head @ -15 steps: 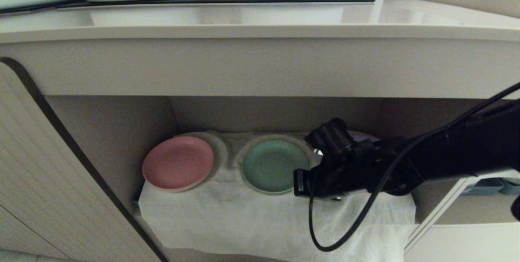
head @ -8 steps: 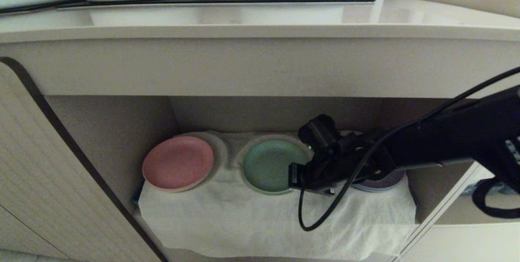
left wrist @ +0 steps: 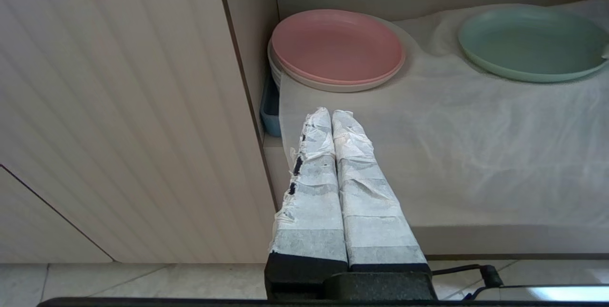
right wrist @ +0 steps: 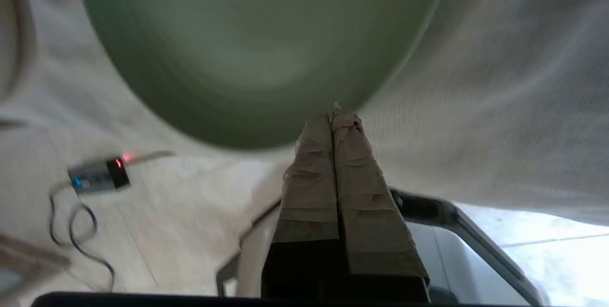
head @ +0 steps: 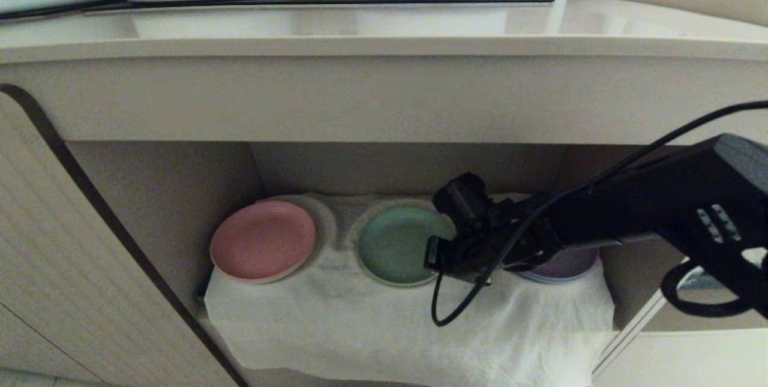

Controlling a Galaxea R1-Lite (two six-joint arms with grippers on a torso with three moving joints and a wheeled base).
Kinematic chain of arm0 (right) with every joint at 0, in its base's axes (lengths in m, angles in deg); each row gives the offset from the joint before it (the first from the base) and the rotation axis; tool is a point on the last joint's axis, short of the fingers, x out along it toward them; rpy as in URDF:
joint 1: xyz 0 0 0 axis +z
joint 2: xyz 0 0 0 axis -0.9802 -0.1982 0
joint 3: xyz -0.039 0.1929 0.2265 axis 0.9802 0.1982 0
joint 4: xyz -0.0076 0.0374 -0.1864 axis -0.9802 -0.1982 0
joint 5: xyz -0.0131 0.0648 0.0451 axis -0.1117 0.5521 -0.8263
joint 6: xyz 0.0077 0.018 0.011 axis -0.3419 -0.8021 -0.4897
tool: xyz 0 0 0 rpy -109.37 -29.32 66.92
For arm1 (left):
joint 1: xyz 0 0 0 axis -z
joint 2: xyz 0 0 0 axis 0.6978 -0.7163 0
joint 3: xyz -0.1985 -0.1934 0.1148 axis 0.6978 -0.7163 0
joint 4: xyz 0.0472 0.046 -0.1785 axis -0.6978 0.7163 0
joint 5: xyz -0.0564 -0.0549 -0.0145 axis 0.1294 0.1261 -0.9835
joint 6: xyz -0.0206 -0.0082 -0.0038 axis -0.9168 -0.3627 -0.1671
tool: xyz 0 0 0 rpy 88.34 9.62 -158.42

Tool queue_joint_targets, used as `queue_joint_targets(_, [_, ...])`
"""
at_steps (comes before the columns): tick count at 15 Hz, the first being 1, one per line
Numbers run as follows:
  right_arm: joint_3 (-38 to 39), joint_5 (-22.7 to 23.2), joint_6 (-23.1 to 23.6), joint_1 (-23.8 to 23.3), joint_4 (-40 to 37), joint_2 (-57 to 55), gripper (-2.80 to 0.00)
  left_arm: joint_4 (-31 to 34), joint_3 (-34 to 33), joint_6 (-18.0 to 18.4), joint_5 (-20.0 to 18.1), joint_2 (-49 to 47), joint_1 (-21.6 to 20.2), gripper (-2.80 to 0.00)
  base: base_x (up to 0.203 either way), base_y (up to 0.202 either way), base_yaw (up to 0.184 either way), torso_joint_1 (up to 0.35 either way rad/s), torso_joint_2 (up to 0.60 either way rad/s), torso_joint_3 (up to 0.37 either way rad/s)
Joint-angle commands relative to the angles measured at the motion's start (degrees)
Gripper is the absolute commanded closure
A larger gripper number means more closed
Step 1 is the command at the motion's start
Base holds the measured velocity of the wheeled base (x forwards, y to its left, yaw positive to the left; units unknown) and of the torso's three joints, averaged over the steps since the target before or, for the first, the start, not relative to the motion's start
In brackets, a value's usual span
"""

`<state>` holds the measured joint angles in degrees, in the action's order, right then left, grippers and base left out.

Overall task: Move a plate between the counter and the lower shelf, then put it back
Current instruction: Pick up the plate in the cupboard

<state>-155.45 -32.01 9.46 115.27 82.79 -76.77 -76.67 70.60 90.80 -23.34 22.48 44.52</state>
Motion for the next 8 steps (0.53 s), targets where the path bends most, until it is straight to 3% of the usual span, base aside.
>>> queue_joint_targets(1, [-1.1, -2.0, -0.8, 0.0, 0.1, -1.4, 0.0, -0.1, 0.0, 0.0, 0.0, -0.1, 0.0, 0.0, 0.0, 0.0, 0.0, 0.0, 0.0, 0.0])
queue_joint_targets(8, [-4.1, -3.6, -4.2, 0.0, -0.1, -2.2, 0.0, 0.0, 0.0, 0.0, 0.0, 0.0, 0.0, 0.0, 0.0, 0.0, 0.0, 0.0, 0.0, 0.0])
